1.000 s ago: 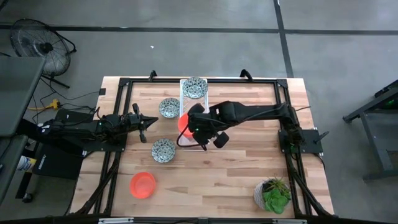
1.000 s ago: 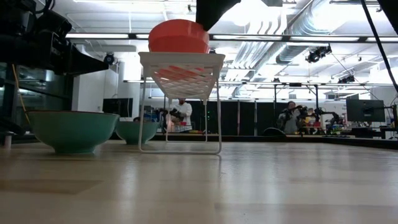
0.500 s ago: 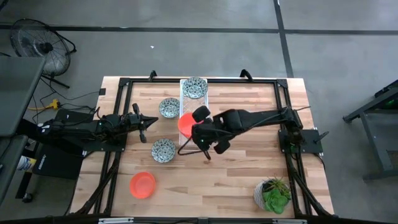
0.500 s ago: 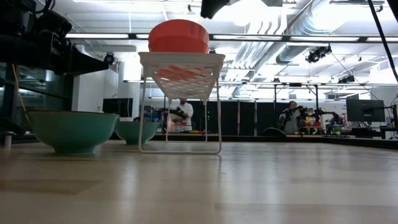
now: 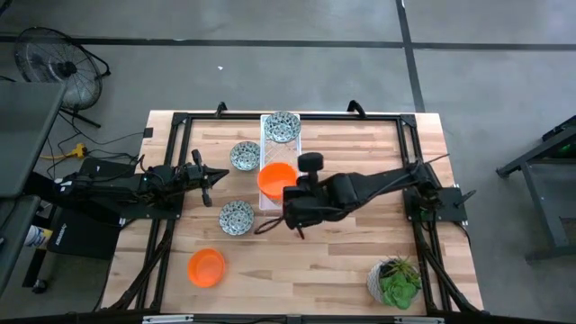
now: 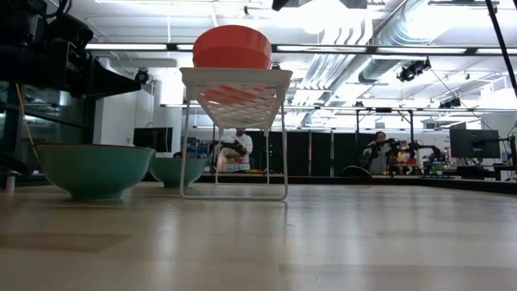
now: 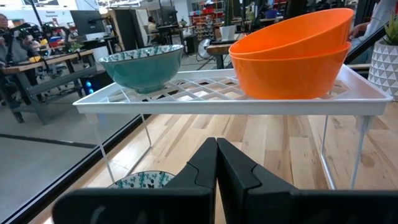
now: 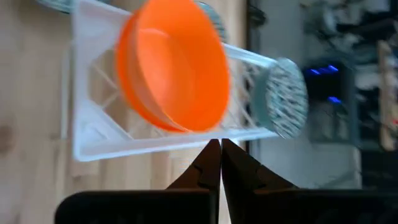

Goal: Pick & Place Mini bowls
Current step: Stack the top orange bowl on the orange bowl on the shelf

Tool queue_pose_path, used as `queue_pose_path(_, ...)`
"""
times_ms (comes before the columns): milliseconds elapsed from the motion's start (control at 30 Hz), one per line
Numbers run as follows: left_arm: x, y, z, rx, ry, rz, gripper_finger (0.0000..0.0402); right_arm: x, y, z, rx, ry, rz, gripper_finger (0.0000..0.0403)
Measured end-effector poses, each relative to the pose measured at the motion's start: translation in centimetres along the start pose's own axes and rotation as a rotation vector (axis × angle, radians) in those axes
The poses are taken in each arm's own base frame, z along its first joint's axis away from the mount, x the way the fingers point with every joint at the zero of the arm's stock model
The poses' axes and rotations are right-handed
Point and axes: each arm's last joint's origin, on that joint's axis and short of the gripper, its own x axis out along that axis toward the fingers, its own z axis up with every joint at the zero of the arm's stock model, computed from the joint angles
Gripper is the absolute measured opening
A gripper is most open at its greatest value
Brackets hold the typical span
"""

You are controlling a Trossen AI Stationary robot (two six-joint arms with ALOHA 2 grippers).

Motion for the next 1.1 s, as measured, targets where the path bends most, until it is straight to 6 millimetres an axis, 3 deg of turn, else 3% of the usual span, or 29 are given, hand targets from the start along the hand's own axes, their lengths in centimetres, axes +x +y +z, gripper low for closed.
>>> queue_pose_path(233,0.0,0.0,0.0,0.0,0.0,0.0,0.0001,-1.0,0.8,-0.4,0.135,-0.001,-0.08,0.0001)
queue_pose_path(467,0.0,0.0,0.0,0.0,0.0,0.0,0.0001,-0.3,1.8,-1.3,0.171,-0.006,-0.041,0.0)
queue_pose_path(767,0.0,0.0,0.0,0.0,0.0,0.0,0.0001,0.6,2.2,-3.9,0.291,-0.227,-0.083,0.0)
queue_pose_path(1100,0.0,0.0,0.0,0.0,0.0,0.0,0.0001,3.8,4.4,-7.0,0.421,-0.503,-0.143,0.0)
